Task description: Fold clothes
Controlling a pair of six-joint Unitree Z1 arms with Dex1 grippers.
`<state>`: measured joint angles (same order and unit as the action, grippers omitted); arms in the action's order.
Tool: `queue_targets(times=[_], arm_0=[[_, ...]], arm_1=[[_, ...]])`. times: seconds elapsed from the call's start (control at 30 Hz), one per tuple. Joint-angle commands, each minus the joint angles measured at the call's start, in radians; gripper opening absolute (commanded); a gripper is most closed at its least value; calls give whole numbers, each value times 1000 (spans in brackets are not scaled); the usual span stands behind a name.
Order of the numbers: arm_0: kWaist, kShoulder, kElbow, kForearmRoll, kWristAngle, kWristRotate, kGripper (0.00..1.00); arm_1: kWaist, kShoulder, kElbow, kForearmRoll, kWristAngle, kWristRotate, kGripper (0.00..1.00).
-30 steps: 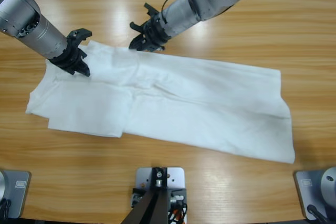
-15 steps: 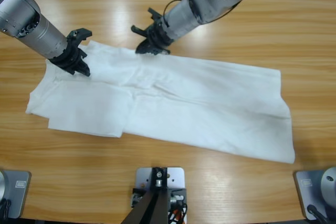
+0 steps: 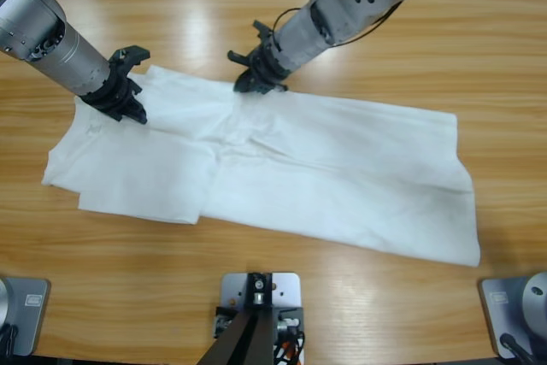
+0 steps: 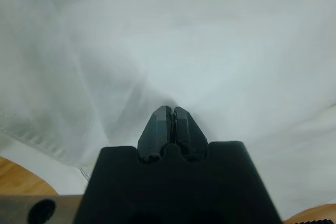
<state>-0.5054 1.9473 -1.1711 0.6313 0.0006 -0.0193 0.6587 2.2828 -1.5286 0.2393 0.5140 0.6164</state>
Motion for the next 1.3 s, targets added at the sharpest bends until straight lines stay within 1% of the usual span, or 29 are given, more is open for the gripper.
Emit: queue_targets(times=[0.03,0.07,0.1,0.13,0.17,0.27,0.53,0.67,0.87,1.13,1.3], arm_0=[[4,36,21,-20,-11,9,0],[3,36,21,-21,-11,9,0],[1,35,21,-21,-11,9,0],[0,34,19,-20,-11,9,0],[-1,32,19,-19,-11,9,0],[-1,26,21,-18,-11,9,0],[-1,26,24,-19,-11,9,0],[-1,28,25,-19,-11,9,0],[-1,35,22,-21,-11,9,0],[-1,36,24,-22,-11,9,0],[-1,29,27,-21,-11,9,0]], arm_1=[[47,-185,90,26,-112,-26,914],[65,-192,94,25,-109,-26,679],[83,-190,97,25,-108,-26,401],[100,-181,97,23,-103,-25,147],[116,-171,95,19,-103,-22,0],[136,-140,88,6,-87,-8,0],[144,-62,96,6,21,18,0],[158,-38,94,2,43,19,0],[163,-17,103,0,41,40,0],[163,-37,181,34,-24,99,0],[164,-44,198,34,-39,119,0]])
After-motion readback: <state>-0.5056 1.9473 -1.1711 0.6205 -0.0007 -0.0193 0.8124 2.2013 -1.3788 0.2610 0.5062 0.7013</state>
